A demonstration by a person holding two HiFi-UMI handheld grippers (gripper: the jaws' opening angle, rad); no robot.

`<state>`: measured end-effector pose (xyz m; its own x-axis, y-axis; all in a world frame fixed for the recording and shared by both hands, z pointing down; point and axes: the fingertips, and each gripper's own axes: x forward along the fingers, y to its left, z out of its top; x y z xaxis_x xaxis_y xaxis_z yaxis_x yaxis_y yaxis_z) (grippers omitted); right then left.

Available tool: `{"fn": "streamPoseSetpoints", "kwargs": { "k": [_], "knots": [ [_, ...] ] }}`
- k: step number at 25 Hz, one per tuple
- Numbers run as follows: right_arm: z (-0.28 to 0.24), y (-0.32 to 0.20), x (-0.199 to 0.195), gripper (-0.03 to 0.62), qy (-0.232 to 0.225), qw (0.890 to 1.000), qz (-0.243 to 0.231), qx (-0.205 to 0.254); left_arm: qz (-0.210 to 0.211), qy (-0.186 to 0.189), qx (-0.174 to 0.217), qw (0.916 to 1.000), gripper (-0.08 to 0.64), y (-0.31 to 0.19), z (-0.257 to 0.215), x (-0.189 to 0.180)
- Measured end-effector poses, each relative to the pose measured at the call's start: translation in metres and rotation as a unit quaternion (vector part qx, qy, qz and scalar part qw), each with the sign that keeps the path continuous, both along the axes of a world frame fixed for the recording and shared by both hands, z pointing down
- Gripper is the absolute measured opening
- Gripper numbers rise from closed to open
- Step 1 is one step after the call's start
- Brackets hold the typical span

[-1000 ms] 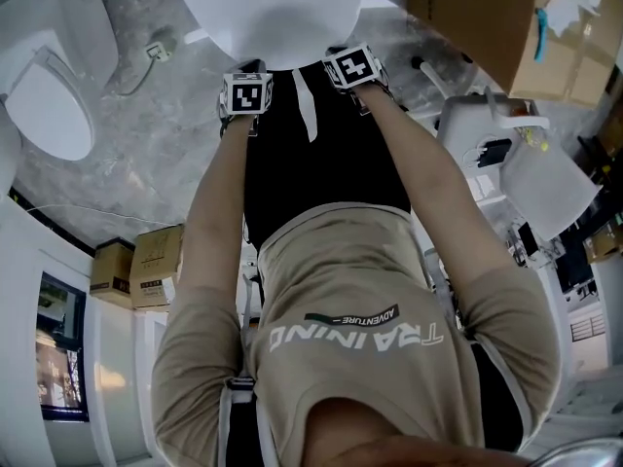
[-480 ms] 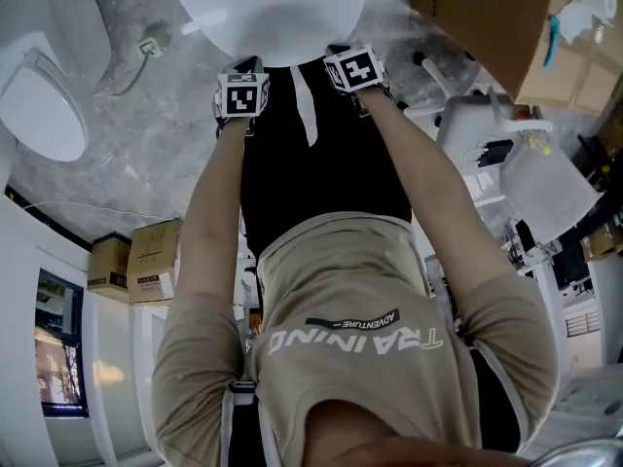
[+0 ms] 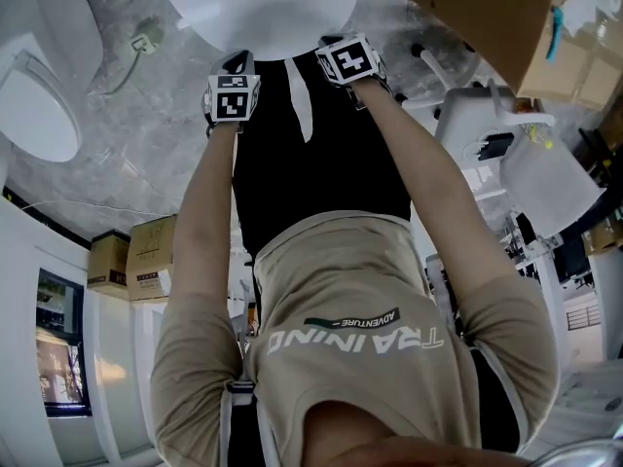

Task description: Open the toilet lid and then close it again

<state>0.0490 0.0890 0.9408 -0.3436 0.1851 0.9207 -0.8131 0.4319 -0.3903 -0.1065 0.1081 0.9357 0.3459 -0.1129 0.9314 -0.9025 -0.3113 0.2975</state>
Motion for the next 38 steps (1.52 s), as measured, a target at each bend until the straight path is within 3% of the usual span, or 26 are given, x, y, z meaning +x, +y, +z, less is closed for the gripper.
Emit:
{"fn": "streamPoseSetpoints", "kwargs": {
  "k": [6,12,19,27,33,38],
  "knots": [
    [0.0,-0.001,0.0,0.014,-0.008,1.0,0.008,-0.002,-0.023,-0.006,-0.013,0.9996,0.006,-0.001,0.001,-0.002],
    [-0.002,-0.002,-0.001,0.012,-0.032,0.999,-0.002,0.004,-0.02,-0.012,-0.026,0.9994,0.005,-0.005,-0.002,-0.002],
    [-0.04,-0.015,-0.01,0.012,-0.076,0.997,-0.011,0.025,-0.042,0.001,0.014,0.999,0.005,-0.034,-0.046,-0.002],
    [-0.102,-0.043,-0.014,0.014,-0.079,0.994,-0.035,0.073,-0.04,-0.018,0.042,0.9981,0.006,-0.05,-0.101,-0.023],
    [-0.156,-0.056,-0.013,0.014,-0.09,0.987,-0.051,0.12,-0.098,-0.019,0.063,0.993,0.005,-0.049,-0.146,-0.042],
    [-0.207,-0.059,-0.016,0.012,-0.119,0.98,-0.042,0.156,-0.109,-0.007,0.108,0.9881,0.006,-0.046,-0.198,-0.046]
  ]
}}
